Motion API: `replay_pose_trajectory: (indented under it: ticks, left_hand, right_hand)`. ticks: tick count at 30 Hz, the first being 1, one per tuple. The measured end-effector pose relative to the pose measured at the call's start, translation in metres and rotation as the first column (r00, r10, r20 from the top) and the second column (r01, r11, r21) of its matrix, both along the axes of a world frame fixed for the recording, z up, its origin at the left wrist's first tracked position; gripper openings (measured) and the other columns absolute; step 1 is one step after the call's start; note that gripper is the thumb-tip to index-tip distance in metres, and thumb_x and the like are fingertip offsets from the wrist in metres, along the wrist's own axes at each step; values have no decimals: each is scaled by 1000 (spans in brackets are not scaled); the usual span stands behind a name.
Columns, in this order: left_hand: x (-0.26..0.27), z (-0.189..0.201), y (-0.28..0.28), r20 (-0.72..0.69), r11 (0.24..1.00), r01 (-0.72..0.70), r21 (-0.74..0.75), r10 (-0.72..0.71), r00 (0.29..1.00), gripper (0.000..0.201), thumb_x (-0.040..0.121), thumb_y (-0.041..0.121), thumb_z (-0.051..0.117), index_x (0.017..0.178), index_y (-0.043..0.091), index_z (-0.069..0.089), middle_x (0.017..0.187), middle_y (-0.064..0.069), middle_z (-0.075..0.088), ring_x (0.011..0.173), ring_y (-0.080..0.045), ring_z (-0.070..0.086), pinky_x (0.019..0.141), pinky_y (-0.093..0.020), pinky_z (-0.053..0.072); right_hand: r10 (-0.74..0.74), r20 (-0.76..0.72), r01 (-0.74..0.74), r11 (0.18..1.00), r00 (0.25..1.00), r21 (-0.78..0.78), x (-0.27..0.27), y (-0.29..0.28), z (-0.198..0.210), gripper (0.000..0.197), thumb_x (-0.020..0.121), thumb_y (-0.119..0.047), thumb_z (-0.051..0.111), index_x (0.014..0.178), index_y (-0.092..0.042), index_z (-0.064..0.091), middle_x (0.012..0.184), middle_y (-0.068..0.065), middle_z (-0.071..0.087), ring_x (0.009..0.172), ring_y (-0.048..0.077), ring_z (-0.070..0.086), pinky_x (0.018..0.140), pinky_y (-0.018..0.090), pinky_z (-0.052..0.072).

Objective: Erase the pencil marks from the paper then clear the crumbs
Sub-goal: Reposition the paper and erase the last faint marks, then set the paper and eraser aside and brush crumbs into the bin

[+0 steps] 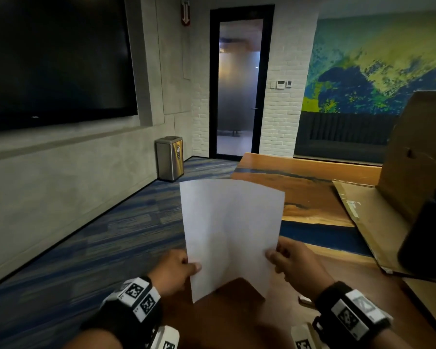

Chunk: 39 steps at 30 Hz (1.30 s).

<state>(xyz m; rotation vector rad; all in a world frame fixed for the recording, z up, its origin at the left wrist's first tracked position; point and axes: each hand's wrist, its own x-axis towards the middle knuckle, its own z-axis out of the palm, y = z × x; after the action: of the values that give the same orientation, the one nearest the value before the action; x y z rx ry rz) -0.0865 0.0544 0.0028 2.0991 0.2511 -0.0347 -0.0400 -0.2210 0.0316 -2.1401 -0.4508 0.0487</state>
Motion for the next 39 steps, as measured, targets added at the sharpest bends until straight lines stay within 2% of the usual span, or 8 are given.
replay_pose_trajectory:
  ticks: [10, 14, 17, 21, 25, 31, 35, 39]
  left_hand:
    - [57, 29, 8, 208, 997, -77, 10, 73, 975, 31, 94, 31, 71, 124, 24, 63, 116, 2, 71, 105, -20, 69, 95, -46, 56]
    - [79, 22, -7, 322, 872, -172, 459, 18, 947, 61, 94, 37, 65, 150, 37, 41, 148, 2, 35, 136, -24, 37, 113, -47, 38]
    - [100, 7, -23, 40, 713, 166, 681, -263, 964, 72, 95, 32, 60, 158, 41, 26, 167, 8, 12, 153, -23, 11, 123, -48, 23]
    - [130, -15, -36, -328, 535, 496, 684, -382, 864, 77, 99, 18, 53, 164, 30, 14, 171, 0, 12, 156, -24, 14, 124, -35, 17]
    - [152, -21, -41, -394, 564, 535, 629, -362, 845, 60, 106, 15, 43, 162, 20, 24, 168, -8, 25, 154, -25, 24, 121, -29, 15]
    - [181, -32, -27, -393, 572, 507, 645, -321, 862, 51, 105, 18, 45, 155, 27, 42, 162, -9, 36, 148, -28, 35, 121, -37, 28]
    - [198, -35, -23, -379, 545, 501, 673, -328, 866, 48, 104, 15, 42, 148, 31, 52, 157, -7, 44, 142, -28, 42, 118, -38, 34]
    - [211, -35, -21, -372, 556, 486, 675, -313, 874, 44, 106, 26, 46, 149, 32, 49, 160, -3, 42, 143, -26, 41, 117, -37, 34]
  right_hand:
    - [-87, -319, 203, 914, 944, 351, 65, 4, -8, 14, 99, -13, 55, 101, -5, 66, 78, 13, 60, 59, 21, 58, 54, 34, 43]
    - [-58, -542, 395, 749, 838, 531, 97, 4, -22, 4, 97, -7, 54, 98, -5, 57, 65, 8, 56, 58, 23, 58, 51, 30, 44]
    - [-56, -618, 465, 712, 784, 526, 118, 4, -35, 4, 99, -9, 54, 97, -7, 52, 62, 8, 57, 64, 25, 61, 58, 35, 50]
    - [-54, -690, 411, 835, 722, 365, 134, -1, -49, 28, 99, -26, 57, 117, -3, 56, 88, 15, 67, 75, 28, 66, 62, 36, 54]
    - [-112, -586, 56, 992, 802, -113, 131, -22, -38, 36, 96, -45, 59, 112, -13, 64, 99, 11, 70, 78, 24, 68, 64, 34, 56]
    - [248, -378, -447, 362, 892, -818, 86, -60, -22, 28, 95, -44, 59, 120, -31, 54, 113, -10, 53, 96, 10, 58, 80, 26, 54]
    - [273, -435, -511, 372, 858, -775, 89, -61, -30, 9, 100, -24, 53, 108, -26, 50, 110, -5, 50, 75, 10, 61, 56, 21, 56]
    - [196, -240, -307, 497, 951, -812, 144, -38, -27, 16, 97, -23, 56, 111, -30, 53, 108, -6, 57, 86, 11, 58, 66, 24, 51]
